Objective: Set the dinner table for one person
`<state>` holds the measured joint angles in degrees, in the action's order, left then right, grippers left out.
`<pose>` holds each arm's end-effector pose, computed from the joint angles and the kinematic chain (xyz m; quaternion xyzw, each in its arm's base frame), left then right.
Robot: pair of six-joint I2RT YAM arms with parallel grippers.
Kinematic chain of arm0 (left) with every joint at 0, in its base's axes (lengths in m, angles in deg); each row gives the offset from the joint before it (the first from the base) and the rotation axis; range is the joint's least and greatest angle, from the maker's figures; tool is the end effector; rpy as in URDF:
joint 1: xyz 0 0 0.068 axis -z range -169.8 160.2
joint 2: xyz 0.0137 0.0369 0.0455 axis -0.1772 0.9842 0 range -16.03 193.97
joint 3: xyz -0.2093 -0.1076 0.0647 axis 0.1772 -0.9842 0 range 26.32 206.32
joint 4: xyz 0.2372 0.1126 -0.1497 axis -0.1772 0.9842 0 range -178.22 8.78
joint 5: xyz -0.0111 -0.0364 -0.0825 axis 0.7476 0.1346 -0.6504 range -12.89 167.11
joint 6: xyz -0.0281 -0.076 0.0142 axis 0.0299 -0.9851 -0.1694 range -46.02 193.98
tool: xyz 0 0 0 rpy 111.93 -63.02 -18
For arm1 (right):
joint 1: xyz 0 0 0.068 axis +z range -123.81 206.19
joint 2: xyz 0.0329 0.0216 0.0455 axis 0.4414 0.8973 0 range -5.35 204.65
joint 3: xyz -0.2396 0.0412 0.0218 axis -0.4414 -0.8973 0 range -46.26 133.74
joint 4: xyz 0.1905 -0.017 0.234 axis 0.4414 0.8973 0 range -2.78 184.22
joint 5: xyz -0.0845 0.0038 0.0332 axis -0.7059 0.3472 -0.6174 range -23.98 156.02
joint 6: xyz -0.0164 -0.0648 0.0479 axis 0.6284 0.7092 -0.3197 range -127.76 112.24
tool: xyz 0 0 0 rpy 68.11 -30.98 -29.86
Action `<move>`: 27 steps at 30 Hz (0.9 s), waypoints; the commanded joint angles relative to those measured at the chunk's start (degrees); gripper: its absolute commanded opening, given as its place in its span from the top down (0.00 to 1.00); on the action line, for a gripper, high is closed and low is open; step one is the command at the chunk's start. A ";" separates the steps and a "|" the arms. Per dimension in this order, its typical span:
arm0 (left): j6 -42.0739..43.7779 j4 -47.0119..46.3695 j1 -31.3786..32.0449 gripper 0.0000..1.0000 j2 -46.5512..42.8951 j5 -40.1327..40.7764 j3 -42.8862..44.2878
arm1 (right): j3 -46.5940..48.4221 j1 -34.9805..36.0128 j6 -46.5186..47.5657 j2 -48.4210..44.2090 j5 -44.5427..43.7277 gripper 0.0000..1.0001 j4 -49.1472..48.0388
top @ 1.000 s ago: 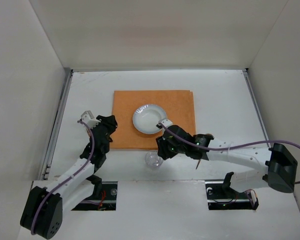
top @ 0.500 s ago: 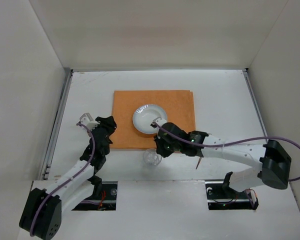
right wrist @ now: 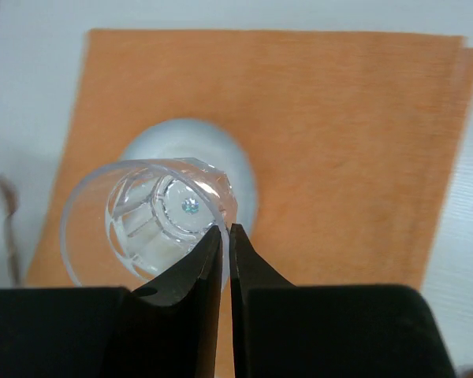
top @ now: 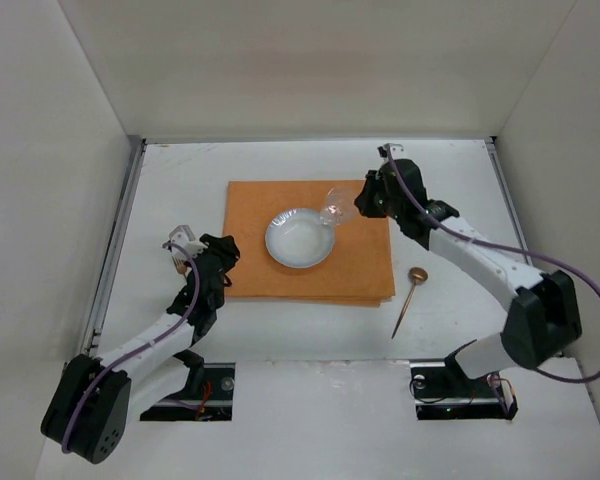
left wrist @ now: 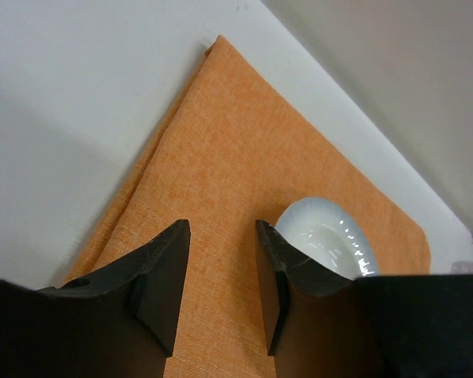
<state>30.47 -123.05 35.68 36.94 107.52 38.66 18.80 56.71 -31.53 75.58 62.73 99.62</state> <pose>0.2610 -0.0842 0.1447 -0.2859 0.6796 -0.2060 0.6434 0.3506 0.2020 0.2548 -0.0357 0.8574 0.2120 0.4676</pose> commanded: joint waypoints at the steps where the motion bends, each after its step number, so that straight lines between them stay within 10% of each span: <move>1: 0.00 -3.75 -0.12 0.64 2.40 -0.44 0.58 | 5.07 -4.80 0.13 5.89 -2.16 0.88 -4.23; 27: -1.41 -3.75 -0.91 0.63 3.72 -2.73 0.93 | 18.88 -12.29 2.77 26.56 -9.81 0.85 0.69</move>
<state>29.51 -123.82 35.04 40.81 104.66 38.66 34.40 44.98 -28.71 102.02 54.34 101.59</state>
